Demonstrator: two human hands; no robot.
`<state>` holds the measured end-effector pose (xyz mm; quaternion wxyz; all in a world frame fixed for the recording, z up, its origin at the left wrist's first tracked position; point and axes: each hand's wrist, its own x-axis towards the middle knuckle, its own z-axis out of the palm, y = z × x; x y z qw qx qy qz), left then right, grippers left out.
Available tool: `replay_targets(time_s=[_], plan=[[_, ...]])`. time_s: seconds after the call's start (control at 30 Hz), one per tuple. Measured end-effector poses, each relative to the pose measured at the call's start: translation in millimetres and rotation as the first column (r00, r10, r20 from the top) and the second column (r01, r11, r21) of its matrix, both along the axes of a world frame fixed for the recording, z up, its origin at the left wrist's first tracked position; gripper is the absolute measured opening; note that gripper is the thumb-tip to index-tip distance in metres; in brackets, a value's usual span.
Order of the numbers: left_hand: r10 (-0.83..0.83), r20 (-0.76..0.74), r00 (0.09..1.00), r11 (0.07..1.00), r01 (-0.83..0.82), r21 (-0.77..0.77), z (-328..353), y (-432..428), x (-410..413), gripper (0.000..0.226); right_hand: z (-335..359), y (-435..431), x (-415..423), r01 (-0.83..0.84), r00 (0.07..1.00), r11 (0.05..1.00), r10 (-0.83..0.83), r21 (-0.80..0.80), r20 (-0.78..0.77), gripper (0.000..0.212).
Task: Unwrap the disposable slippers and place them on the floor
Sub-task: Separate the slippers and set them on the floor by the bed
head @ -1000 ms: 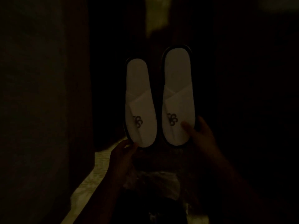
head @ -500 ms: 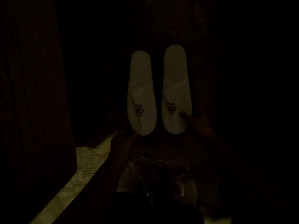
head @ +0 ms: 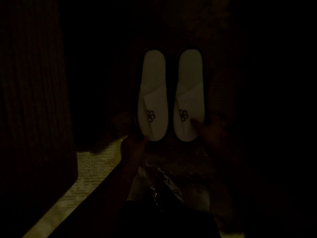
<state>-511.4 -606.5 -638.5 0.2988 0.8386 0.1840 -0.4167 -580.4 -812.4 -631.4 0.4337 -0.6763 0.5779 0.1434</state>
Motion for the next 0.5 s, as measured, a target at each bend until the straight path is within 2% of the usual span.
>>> replay_targets(time_s=[0.13,0.27,0.33,0.4,0.47,0.5], plan=[[-0.106,-0.006,0.994,0.992,0.107,0.068,1,-1,-4,0.036,-1,8,-6,0.027,0.999,0.997,-0.030,-0.070,-0.042,0.088],[-0.233,-0.010,0.972,0.970,0.233,0.071,3,1,0,0.041,-6,9,-10,-0.003,0.998,0.993,-0.004,-0.120,-0.058,0.088],[-0.313,-0.043,0.949,0.948,0.314,0.041,3,3,7,0.048,-13,8,-10,-0.023,0.998,0.991,0.014,-0.135,-0.068,0.090],[-0.345,-0.100,0.933,0.932,0.353,0.080,7,3,23,0.065,-22,8,-12,-0.048,0.994,0.988,0.033,-0.148,-0.102,0.093],[-0.315,0.059,0.947,0.946,0.308,0.095,9,2,41,0.074,-26,7,-12,-0.096,0.983,0.978,0.063,-0.184,-0.174,0.093],[-0.308,0.173,0.936,0.951,0.298,0.081,11,-1,48,0.065,-26,8,-11,-0.144,0.976,0.962,0.099,-0.233,-0.194,0.089]])
